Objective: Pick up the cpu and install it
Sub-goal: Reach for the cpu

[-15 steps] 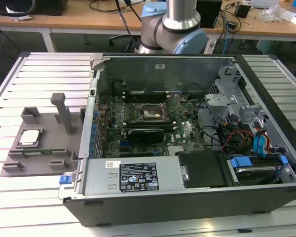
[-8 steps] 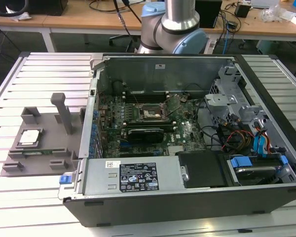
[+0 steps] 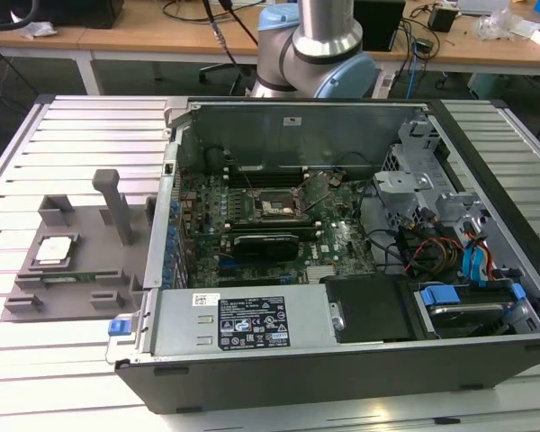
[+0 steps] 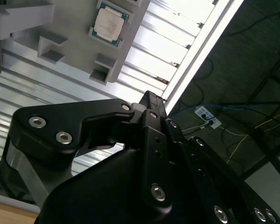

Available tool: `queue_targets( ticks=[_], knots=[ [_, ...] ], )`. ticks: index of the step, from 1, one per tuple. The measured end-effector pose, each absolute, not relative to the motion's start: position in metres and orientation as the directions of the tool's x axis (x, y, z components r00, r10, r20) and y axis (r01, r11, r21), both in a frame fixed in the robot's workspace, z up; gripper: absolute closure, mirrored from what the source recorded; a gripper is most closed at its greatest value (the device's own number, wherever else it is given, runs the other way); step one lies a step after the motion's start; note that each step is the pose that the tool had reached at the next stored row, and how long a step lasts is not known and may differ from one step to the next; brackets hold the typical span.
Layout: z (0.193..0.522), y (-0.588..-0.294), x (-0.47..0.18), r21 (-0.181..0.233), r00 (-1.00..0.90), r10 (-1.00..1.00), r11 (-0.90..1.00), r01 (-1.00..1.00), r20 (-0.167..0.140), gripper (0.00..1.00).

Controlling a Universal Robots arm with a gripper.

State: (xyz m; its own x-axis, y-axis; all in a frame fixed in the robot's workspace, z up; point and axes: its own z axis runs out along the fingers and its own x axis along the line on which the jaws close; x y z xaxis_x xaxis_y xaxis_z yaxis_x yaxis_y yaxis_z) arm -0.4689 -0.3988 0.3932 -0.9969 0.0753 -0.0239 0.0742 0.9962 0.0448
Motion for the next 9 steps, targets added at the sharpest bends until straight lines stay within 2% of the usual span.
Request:
queue_targets(
  ticks=[9],
  knots=[
    [0.392,-0.399,-0.441,0.044,-0.997,0.075,0.996,0.074,-0.018,0.89]
  ],
)
